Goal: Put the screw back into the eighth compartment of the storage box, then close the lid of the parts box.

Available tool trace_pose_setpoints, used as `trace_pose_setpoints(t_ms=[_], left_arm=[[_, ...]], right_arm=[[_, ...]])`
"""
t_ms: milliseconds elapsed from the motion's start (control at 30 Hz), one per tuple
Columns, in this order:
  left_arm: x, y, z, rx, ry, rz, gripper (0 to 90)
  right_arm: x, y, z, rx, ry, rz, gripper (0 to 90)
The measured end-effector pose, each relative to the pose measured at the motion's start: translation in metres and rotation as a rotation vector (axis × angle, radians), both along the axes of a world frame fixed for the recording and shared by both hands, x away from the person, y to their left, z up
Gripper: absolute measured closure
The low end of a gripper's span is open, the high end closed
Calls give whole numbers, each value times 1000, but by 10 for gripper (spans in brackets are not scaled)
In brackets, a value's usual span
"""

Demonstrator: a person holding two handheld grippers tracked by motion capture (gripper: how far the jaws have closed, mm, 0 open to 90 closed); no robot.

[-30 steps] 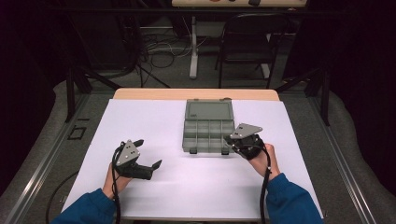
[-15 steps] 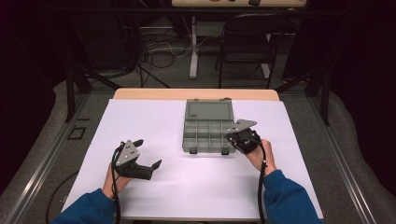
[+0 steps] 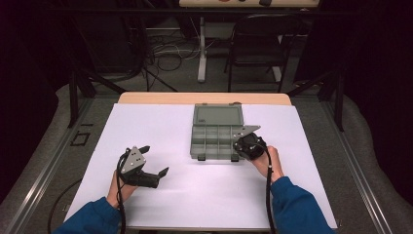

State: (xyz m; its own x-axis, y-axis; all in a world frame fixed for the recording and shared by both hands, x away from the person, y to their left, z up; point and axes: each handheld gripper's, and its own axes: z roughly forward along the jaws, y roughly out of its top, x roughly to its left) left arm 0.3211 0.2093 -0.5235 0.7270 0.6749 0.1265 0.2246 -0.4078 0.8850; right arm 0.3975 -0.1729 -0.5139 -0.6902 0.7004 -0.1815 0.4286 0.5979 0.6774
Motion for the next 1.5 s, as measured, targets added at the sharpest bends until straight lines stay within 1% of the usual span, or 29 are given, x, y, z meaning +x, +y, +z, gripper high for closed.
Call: trace_pose_setpoints(t_ms=[33, 67, 100, 133, 167, 233, 300, 333, 367, 400, 433, 500, 533, 567, 633, 767, 967, 1200, 1233, 1300, 1333, 1433, 1500], left_arm=[[0, 0, 0, -1, 1, -2, 0], [0, 0, 0, 0, 0, 0, 0], [1, 1, 0, -3, 1, -3, 0], [1, 1, 0, -3, 1, -2, 0], [1, 1, 0, -1, 1, -3, 0], [0, 2, 0, 0, 1, -2, 0], [0, 2, 0, -2, 0, -1, 0], [0, 2, 0, -1, 0, -1, 0], [0, 2, 0, -1, 2, -2, 0], [0, 1, 0, -1, -1, -1, 0], [0, 1, 0, -2, -4, 1, 0], [0, 1, 1, -1, -5, -1, 0], [0, 1, 1, 1, -1, 0, 0], [0, 1, 0, 0, 2, 0, 0], [0, 0, 0, 0, 1, 1, 0], [0, 0, 0, -5, -1, 3, 0], [0, 1, 0, -3, 3, 1, 0], [-1, 0, 1, -7, 6, 4, 0], [-1, 0, 1, -7, 2, 6, 0], [0, -1, 1, -5, 5, 8, 0], [0, -1, 1, -4, 8, 9, 0], [1, -1, 1, -5, 16, 11, 0], [1, -2, 2, -7, 15, 13, 0]], right_arm=[[0, -1, 1, -6, 9, -12, 712], [0, -2, 2, 10, 2, -13, 681], [0, -4, 3, 15, 4, -17, 650], [-1, -5, 4, 34, -3, -21, 600], [-1, -7, 6, 45, -1, -31, 544], [-3, -9, 10, 60, -4, -29, 479], [-5, -12, 12, 89, -6, -20, 385], [-7, -13, 13, 102, -2, -18, 351], [-8, -14, 14, 116, -13, -13, 312], [-10, -16, 15, 126, -13, -3, 270], [-12, -17, 16, 129, -13, 2, 243], [-16, -19, 17, 152, -22, 15, 199], [-19, -19, 18, 160, -19, 18, 175], [-22, -20, 18, 175, -29, 29, 159], [-25, -22, 19, 176, -29, 43, 134], [-35, -24, 18, 198, -32, 74, 75], [-48, -26, 16, 213, -47, 91, 2], [-63, -34, 13, 219, -79, 108, 0], [-65, -35, 13, 224, -85, 110, 0], [-69, -37, 13, 231, -91, 111, 0], [-71, -38, 13, 242, -101, 112, 0], [-75, -40, 12, 250, -106, 119, 0], [-76, -40, 10, 247, -100, 119, 0]])
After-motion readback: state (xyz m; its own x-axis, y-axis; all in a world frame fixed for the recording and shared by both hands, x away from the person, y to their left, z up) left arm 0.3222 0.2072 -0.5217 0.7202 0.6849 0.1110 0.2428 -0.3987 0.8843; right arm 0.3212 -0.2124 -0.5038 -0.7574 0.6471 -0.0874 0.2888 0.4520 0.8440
